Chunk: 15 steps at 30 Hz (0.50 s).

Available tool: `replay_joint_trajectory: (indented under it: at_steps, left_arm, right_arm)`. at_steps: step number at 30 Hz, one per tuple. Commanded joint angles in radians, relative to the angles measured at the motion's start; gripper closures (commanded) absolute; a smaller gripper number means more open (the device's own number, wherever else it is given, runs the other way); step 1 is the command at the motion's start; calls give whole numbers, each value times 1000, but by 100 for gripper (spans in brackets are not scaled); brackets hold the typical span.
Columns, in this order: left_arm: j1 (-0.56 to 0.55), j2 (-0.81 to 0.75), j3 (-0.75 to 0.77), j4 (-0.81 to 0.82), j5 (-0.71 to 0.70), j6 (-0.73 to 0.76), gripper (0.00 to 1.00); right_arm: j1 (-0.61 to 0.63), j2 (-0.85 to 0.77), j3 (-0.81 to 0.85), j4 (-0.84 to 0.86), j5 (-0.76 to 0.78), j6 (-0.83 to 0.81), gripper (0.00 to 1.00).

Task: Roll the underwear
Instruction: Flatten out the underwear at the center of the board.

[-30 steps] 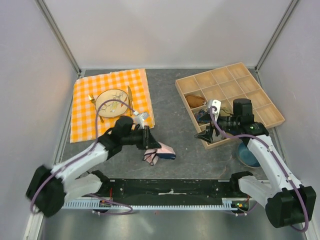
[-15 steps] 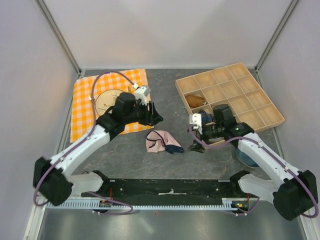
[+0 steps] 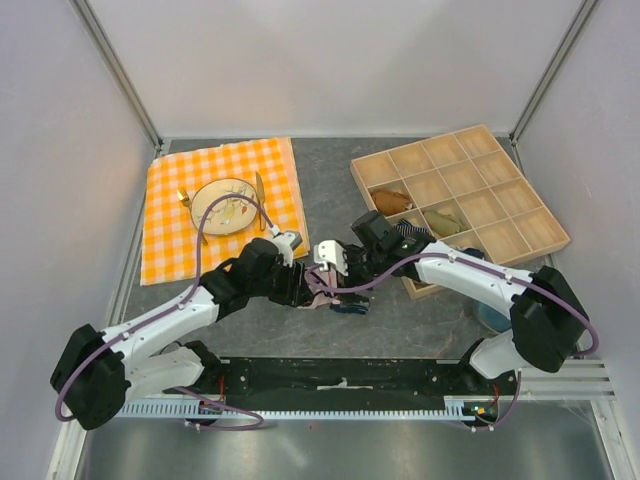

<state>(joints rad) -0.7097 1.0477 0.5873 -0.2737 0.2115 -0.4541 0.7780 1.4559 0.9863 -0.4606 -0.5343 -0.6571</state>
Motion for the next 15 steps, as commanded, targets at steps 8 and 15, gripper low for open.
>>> replay_joint_trajectory:
  at_steps: [8, 15]
  left_arm:
    - [-59, 100, -12, 136, -50, -51, 45]
    - [-59, 184, -1, 136, -86, -49, 51]
  right_arm:
    - [86, 29, -38, 71, 60, -33, 6]
    - [89, 52, -43, 82, 79, -22, 69]
